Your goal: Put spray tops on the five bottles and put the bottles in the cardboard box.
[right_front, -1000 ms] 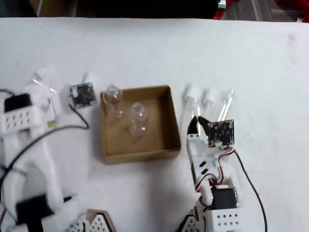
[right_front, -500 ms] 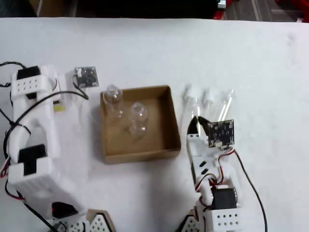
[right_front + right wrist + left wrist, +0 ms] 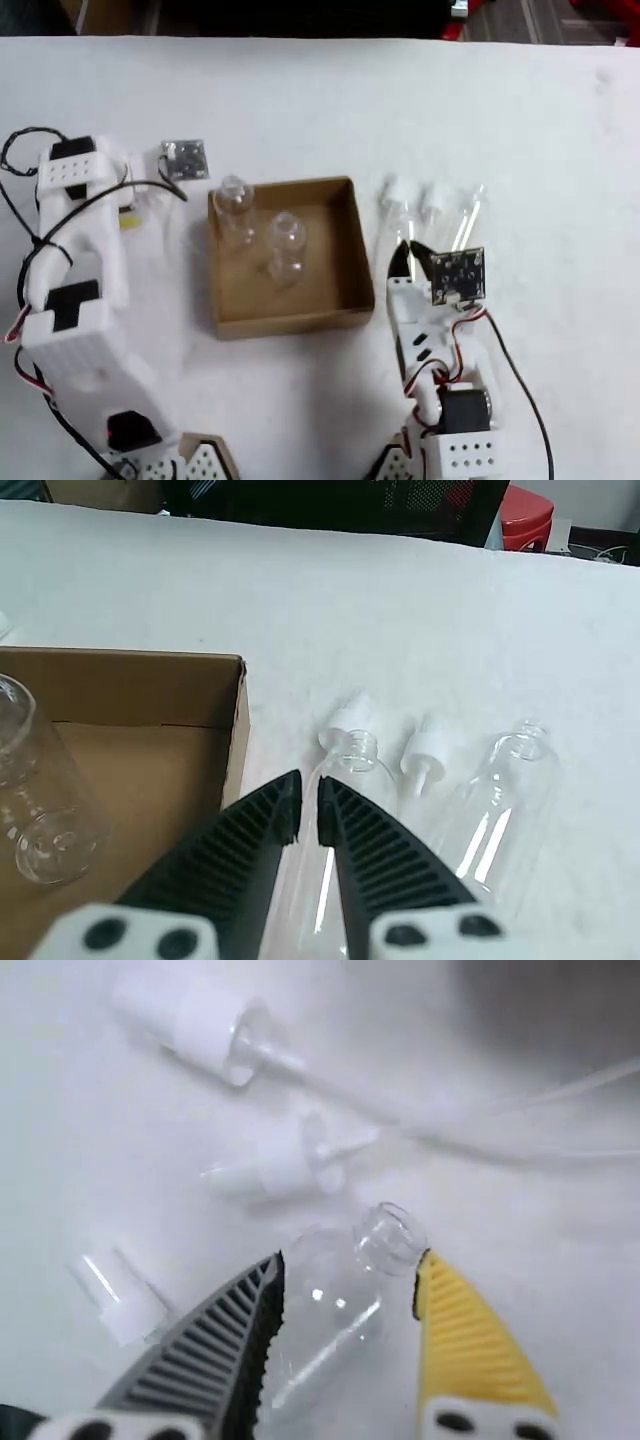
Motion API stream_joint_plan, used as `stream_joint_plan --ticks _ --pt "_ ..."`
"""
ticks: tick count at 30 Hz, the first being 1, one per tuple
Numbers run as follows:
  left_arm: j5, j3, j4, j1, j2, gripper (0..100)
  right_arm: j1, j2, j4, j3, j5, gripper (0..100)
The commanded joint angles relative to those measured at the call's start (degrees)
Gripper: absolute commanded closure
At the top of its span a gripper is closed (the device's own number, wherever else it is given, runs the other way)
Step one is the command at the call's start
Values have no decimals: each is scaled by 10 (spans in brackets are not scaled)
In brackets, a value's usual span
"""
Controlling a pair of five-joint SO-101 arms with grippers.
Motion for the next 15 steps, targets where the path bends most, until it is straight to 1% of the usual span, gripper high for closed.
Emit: stream_joint_plan --ticks 1,15 --pt "12 -21 -11 11 12 801 -2 1 0 4 -4 980" --pt "12 -22 -6 7 15 801 -2 1 0 4 -4 980"
